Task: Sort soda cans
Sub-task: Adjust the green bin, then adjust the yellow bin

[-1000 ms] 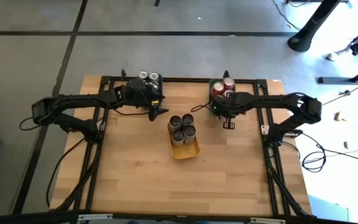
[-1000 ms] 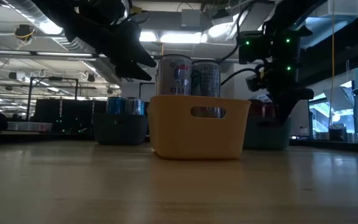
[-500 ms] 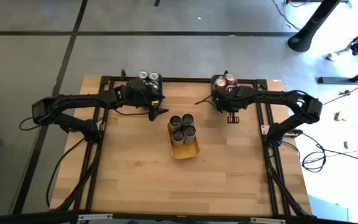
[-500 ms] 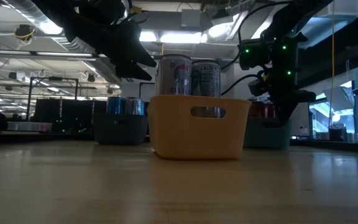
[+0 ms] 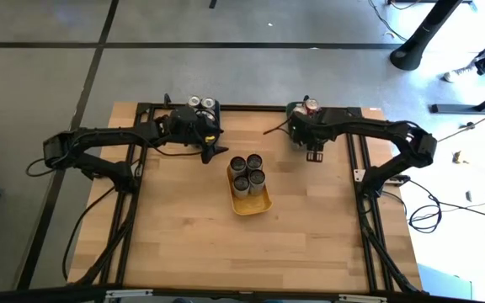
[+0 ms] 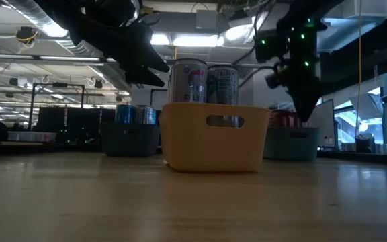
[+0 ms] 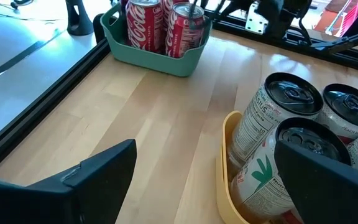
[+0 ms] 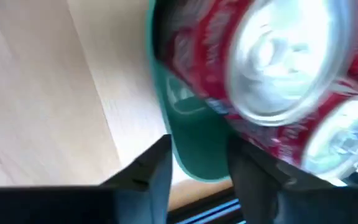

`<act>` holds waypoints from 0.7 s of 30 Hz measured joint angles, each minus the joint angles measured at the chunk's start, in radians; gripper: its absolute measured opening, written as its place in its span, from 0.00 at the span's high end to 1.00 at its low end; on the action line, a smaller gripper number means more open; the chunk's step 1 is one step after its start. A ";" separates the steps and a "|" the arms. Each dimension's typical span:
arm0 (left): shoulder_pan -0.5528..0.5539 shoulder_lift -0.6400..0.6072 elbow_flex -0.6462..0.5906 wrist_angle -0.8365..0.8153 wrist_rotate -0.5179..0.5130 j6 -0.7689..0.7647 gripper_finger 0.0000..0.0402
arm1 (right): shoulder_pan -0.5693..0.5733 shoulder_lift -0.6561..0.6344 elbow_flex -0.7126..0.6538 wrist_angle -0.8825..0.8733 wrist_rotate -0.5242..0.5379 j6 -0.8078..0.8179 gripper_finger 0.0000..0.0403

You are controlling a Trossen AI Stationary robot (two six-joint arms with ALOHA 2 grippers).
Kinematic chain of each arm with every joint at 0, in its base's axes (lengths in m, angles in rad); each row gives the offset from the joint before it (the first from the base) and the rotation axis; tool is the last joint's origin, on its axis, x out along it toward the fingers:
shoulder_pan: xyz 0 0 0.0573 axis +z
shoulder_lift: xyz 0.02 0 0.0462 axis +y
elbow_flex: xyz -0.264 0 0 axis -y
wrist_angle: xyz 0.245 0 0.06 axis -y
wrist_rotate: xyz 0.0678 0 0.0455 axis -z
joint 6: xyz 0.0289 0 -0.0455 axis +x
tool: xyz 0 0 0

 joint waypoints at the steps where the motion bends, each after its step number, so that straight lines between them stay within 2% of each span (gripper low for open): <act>1: 0.000 0.000 0.000 0.000 0.000 0.000 0.08 | 0.000 0.000 0.021 -0.022 -0.006 0.017 0.60; 6: -0.006 0.000 0.000 -0.012 0.000 -0.003 0.08 | 0.031 0.000 0.132 -0.169 -0.074 0.126 0.52; 11: -0.060 0.000 0.000 -0.061 0.000 0.031 0.08 | 0.152 -0.037 0.174 -0.200 -0.191 0.269 0.50; 16: -0.141 0.000 0.000 -0.147 -0.003 0.028 0.08 | 0.329 -0.053 0.173 -0.085 -0.233 0.368 0.50; 21: -0.237 0.000 0.000 -0.250 -0.097 -0.024 0.08 | 0.487 -0.054 0.096 0.155 -0.235 0.378 0.50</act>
